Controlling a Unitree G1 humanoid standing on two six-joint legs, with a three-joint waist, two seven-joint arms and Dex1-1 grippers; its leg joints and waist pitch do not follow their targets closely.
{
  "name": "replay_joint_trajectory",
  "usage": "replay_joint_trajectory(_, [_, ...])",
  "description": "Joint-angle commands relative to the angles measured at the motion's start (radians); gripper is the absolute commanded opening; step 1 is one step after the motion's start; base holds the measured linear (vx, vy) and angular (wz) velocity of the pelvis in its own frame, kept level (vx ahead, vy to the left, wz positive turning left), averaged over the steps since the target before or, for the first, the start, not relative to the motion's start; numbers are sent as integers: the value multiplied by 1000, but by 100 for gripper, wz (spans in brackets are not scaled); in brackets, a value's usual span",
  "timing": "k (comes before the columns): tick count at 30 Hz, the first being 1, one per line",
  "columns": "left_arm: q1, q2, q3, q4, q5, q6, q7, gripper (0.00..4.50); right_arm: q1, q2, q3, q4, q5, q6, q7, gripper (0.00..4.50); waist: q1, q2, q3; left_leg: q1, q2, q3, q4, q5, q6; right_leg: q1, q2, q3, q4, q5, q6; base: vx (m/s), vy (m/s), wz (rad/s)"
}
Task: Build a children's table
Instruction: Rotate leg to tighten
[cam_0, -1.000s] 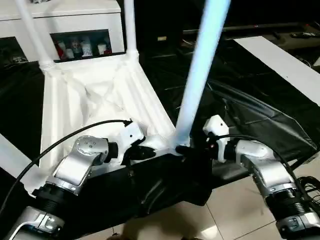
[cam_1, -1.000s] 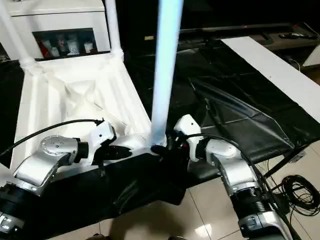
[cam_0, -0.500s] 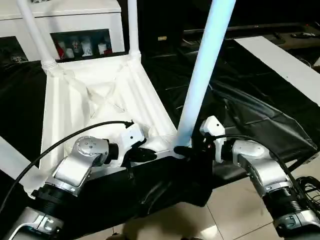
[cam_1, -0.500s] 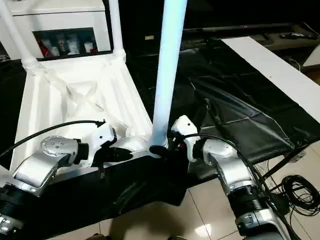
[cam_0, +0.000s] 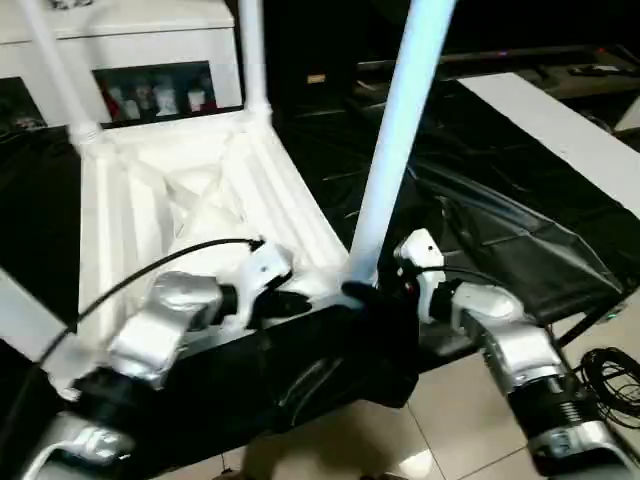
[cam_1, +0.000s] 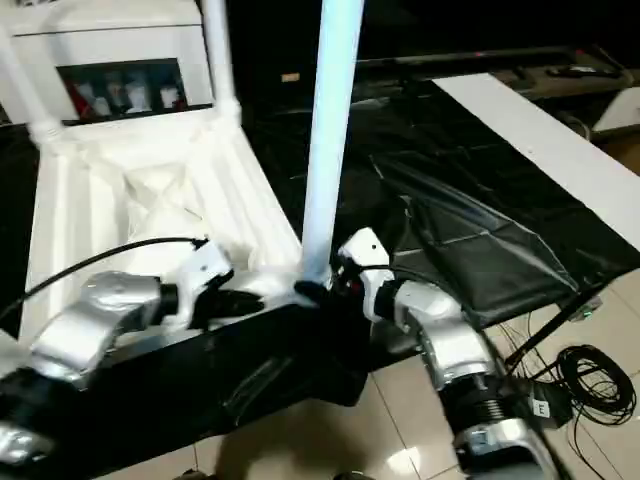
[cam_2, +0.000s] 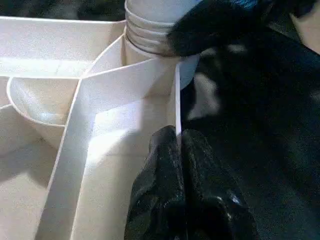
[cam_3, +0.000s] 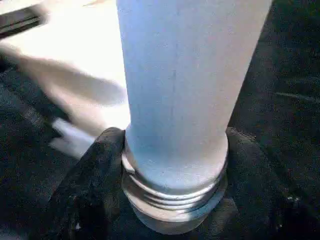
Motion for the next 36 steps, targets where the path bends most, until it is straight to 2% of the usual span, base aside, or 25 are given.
replay_joint_trajectory(1, [-19, -58, -16, 44, -1, 7, 60, 0, -7, 48, -24, 48, -17, 13, -134, 264, 0, 5, -62, 15, 17, -12, -71, -290, -13, 39, -38, 29, -76, -354, -178, 0, 0, 0])
replay_joint_trajectory(2, [-30, -76, -13, 61, 3, 7, 84, 0, -11, 68, -32, 57, -19, 12, -172, 264, -1, 4, -61, 15, 15, -13, -71, -297, -17, 38, -36, 29, -80, -372, -167, 0, 0, 0])
replay_joint_trajectory(4, [-62, -125, 2, 115, 15, 4, 164, 0, -30, 118, -49, 90, -29, 10, -282, 264, -3, 9, -63, 16, 14, -14, -72, -315, -19, 35, -37, 28, -82, -393, -158, 0, 0, 0])
replay_joint_trajectory(5, [-79, -151, 11, 146, 25, -4, 212, 0, -44, 145, -56, 113, -39, 7, -346, 264, -5, 8, -63, 17, 13, -14, -71, -320, -23, 34, -36, 27, -85, -406, -152, 0, 0, 0])
replay_joint_trajectory(6, [-101, -185, 21, 183, 34, -19, 268, 0, -66, 178, -62, 147, -58, -4, -434, 264, -5, 8, -63, 21, 12, -13, -70, -328, -26, 29, -35, 28, -89, -415, -148, 0, 0, 0])
replay_joint_trajectory(7, [-106, -193, 23, 191, 36, -23, 280, 0, -71, 185, -63, 155, -63, -6, -454, 264, -6, 8, -62, 20, 11, -14, -70, -335, -29, 29, -35, 26, -89, -428, -144, 0, 0, 0])
replay_joint_trajectory(8, [-126, -223, 40, 225, 54, -43, 364, 0, -97, 210, -69, 196, -76, -20, -524, 264, -4, 8, -64, 20, 10, -15, -70, -346, -27, 30, -36, 25, -92, -450, -131, 0, 0, 0])
replay_joint_trajectory(10, [-134, -242, 44, 242, 65, -60, 398, 0, -119, 231, -76, 233, -80, -43, -564, 264, -2, 9, -67, 19, 11, -16, -71, -345, -20, 30, -36, 24, -92, -434, -117, 0, 0, 0])
replay_joint_trajectory(11, [-134, -244, 44, 243, 65, -63, 399, 0, -122, 234, -77, 239, -80, -48, -569, 264, -2, 9, -67, 19, 11, -16, -71, -345, -20, 30, -36, 24, -92, -434, -117, 0, 0, 0])
replay_joint_trajectory(13, [-128, -249, 29, 239, 76, -85, 382, 0, -142, 249, -70, 267, -83, -78, -544, 264, -3, 4, -71, 10, 11, -17, -71, -325, -9, 36, -36, 23, -87, -395, -119, 0, 0, 0])
replay_joint_trajectory(15, [-122, -243, 23, 228, 80, -93, 369, 0, -140, 248, -63, 257, -88, -86, -513, 264, 1, 7, -73, 9, 11, -14, -69, -299, 2, 37, -36, 25, -82, -351, -127, 0, 0, 0])
replay_joint_trajectory(17, [-95, -210, 7, 171, 67, -82, 299, 0, -120, 230, -63, 200, -71, -116, -431, 264, 4, 7, -75, 5, 13, -13, -68, -266, 20, 43, -38, 26, -75, -294, -147, 0, 0, 0])
replay_joint_trajectory(18, [-93, -208, 7, 168, 66, -81, 295, 0, -119, 229, -63, 197, -70, -118, -427, 319, 4, 6, -76, 3, 14, -12, -66, -244, 26, 45, -37, 26, -71, -259, -158, 0, 0, 0])
replay_joint_trajectory(19, [-81, -185, -1, 147, 60, -83, 258, 0, -112, 201, -55, 167, -70, -123, -390, 333, 4, 3, -75, 4, 13, -9, -64, -227, 34, 44, -36, 26, -69, -236, -168, 0, 0, 0])
replay_joint_trajectory(22, [-64, -148, -9, 119, 60, -105, 222, 0, -101, 152, -41, 121, -65, -110, -339, 354, 5, 5, -76, 1, 14, -10, -63, -200, 49, 49, -36, 24, -64, -216, -177, 0, 0, 0])
replay_joint_trajectory(24, [-48, -116, -9, 84, 51, -92, 181, 0, -82, 100, -30, 58, -40, -60, -251, 376, 5, 5, -74, 2, 14, -8, -62, -195, 55, 48, -33, 25, -64, -206, -183, 0, 0, 0])
replay_joint_trajectory(29, [-12, -33, -22, 26, 33, -77, 60, 0, -5, -55, 43, -69, -27, -23, 28, 376, 12, 9, -72, 6, 19, -8, -62, -195, 59, 48, -32, 26, -61, -184, -198, 0, 0, 0])
replay_joint_trajectory(30, [-10, -29, -23, 23, 32, -76, 52, 0, -1, -62, 46, -75, -27, -22, 40, 376, 12, 8, -71, 5, 20, -8, -62, -198, 61, 48, -33, 27, -61, -179, -204, 0, 0, 0])
replay_joint_trajectory(31, [3, 5, -30, 4, 22, -73, -2, 0, 26, -110, 62, -111, -21, -11, 123, 376, 12, 7, -72, 6, 19, -7, -62, -199, 63, 49, -32, 26, -60, -178, -210, 0, 0, 0])
replay_joint_trajectory(32, [3, 5, -30, 4, 22, -73, -2, 0, 26, -110, 62, -111, -21, -11, 123, 376, 14, 7, -71, 5, 20, -7, -61, -199, 64, 49, -33, 27, -60, -175, -211, 0, 0, 0])
replay_joint_trajectory(36, [25, 66, -45, -47, -9, -54, -107, 0, 57, -173, 93, -156, -12, 11, 219, 376, 8, 6, -66, 5, 20, -8, -64, -235, 54, 46, -35, 26, -66, -248, -205, 0, 0, 0])
